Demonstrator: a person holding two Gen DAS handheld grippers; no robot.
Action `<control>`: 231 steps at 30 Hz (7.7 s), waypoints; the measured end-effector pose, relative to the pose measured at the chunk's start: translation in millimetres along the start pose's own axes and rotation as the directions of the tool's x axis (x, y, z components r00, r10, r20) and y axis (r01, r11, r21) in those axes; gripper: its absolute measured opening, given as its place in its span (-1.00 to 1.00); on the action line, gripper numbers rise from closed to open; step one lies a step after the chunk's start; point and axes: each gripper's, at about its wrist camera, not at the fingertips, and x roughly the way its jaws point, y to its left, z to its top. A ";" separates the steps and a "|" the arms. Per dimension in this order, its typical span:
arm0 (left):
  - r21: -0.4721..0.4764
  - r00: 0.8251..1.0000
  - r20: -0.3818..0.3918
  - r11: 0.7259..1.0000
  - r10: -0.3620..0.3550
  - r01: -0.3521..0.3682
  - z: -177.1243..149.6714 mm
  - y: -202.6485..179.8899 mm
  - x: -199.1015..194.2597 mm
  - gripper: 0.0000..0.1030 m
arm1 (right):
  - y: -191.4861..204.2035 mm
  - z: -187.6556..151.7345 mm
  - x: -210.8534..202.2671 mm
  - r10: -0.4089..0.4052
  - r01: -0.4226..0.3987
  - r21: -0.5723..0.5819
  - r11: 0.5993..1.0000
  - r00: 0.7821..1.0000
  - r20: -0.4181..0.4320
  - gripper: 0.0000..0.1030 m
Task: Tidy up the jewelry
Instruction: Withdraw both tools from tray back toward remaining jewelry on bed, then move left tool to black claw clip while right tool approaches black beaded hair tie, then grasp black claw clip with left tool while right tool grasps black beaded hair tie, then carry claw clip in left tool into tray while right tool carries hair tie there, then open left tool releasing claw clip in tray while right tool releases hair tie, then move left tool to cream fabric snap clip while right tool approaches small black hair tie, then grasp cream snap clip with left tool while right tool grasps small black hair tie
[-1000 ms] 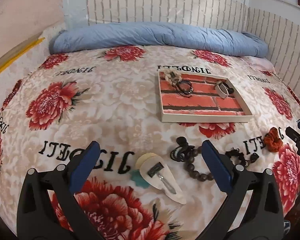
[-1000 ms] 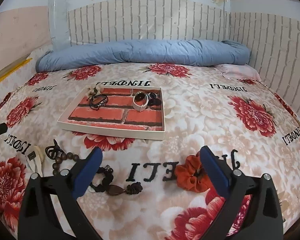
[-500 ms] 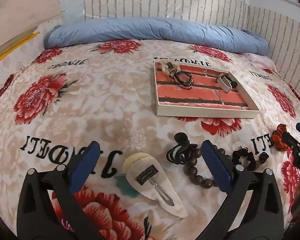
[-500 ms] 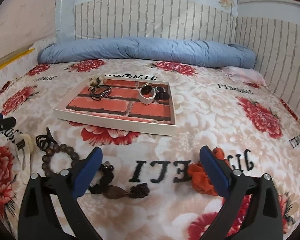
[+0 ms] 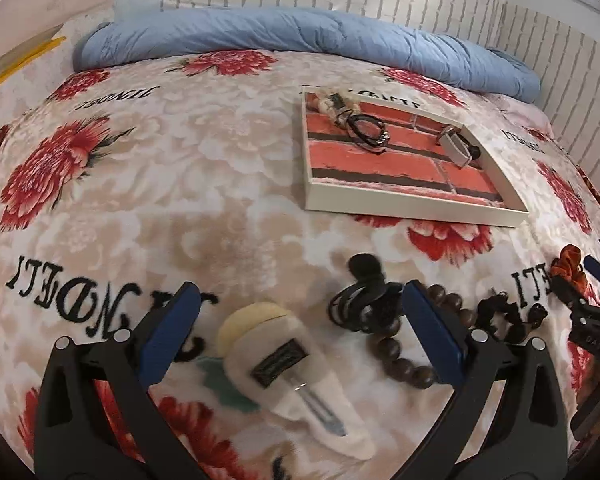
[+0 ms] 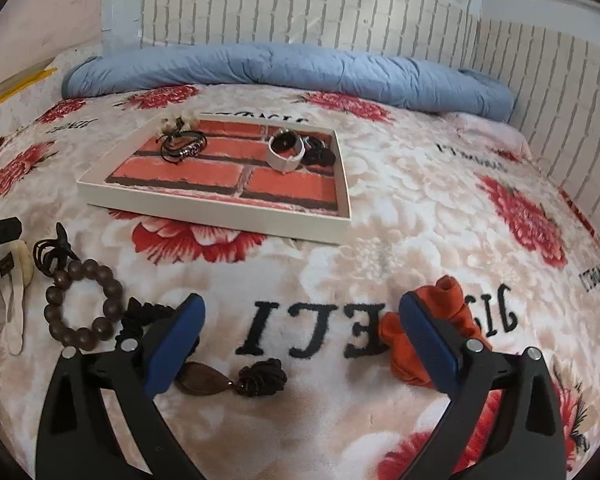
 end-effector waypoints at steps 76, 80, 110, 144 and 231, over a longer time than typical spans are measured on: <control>0.014 0.996 -0.028 0.996 -0.089 0.089 14.1 -34.0 36.5 -0.07 | 44.8 14.8 19.0 0.217 -0.219 -0.050 0.974 0.975 -0.041 -0.85; 0.011 0.995 -0.004 0.995 -0.095 0.095 30.4 -37.2 29.4 -0.07 | 38.2 33.8 16.9 0.204 -0.204 -0.061 0.977 0.979 -0.013 -0.85; 0.058 0.997 0.072 0.998 -0.038 0.034 130.7 -80.4 138.5 -0.06 | 1.2 130.6 139.6 0.086 -0.089 0.021 0.996 0.991 0.103 -0.85; 0.024 0.989 0.145 1.000 -0.022 0.019 137.3 -73.1 104.6 0.90 | -31.0 130.4 125.6 0.082 -0.098 0.136 0.986 0.990 0.118 0.46; -0.038 0.986 -0.103 0.990 0.133 -0.138 -33.4 11.2 46.4 0.88 | 7.6 -32.7 39.5 0.120 -0.115 0.039 0.993 0.977 -0.175 -0.24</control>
